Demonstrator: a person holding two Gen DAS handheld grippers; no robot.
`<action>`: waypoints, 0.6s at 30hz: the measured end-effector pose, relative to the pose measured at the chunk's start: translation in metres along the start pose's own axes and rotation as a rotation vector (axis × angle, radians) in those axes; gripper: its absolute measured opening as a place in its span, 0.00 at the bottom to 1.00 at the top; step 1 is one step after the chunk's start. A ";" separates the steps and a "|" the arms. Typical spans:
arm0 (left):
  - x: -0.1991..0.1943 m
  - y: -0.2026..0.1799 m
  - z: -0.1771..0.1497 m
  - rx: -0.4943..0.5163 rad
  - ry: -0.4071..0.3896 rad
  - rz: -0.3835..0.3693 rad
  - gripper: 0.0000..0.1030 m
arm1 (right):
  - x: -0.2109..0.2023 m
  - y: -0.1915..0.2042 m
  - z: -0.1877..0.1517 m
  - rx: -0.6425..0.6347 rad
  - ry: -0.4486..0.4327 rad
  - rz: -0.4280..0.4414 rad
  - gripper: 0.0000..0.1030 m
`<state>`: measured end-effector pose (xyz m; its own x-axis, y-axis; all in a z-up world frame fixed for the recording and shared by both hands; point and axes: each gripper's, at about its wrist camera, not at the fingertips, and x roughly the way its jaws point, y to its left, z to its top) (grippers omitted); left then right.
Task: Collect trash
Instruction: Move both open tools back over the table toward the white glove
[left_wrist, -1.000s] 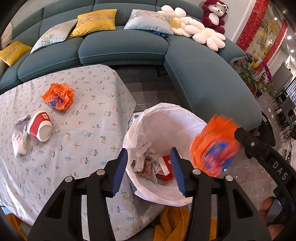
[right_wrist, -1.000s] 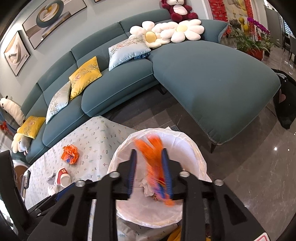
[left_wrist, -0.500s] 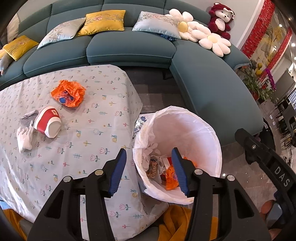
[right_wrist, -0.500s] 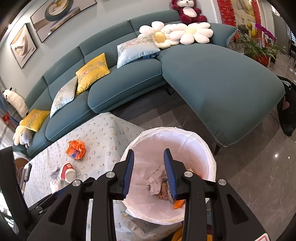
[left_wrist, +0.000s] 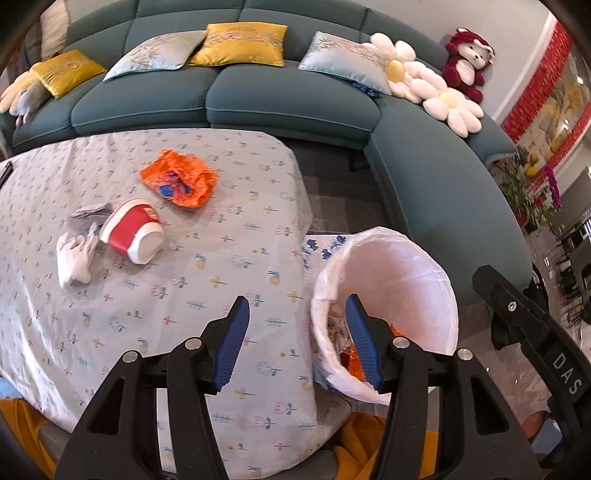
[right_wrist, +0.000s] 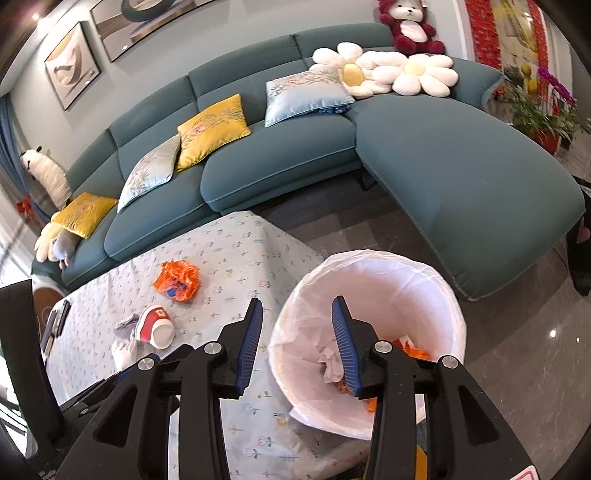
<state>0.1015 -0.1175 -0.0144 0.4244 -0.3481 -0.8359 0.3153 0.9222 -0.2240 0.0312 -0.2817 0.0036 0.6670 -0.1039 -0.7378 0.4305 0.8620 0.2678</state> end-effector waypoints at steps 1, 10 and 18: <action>-0.001 0.004 0.000 -0.007 -0.001 0.003 0.50 | 0.001 0.003 -0.001 -0.005 0.002 0.002 0.38; -0.012 0.050 0.001 -0.087 -0.019 0.034 0.55 | 0.009 0.044 -0.009 -0.067 0.029 0.030 0.38; -0.015 0.096 0.000 -0.168 -0.021 0.058 0.56 | 0.019 0.080 -0.018 -0.122 0.051 0.048 0.44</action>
<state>0.1256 -0.0240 -0.0232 0.4560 -0.2950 -0.8397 0.1437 0.9555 -0.2576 0.0674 -0.2059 0.0001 0.6518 -0.0382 -0.7574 0.3192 0.9198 0.2283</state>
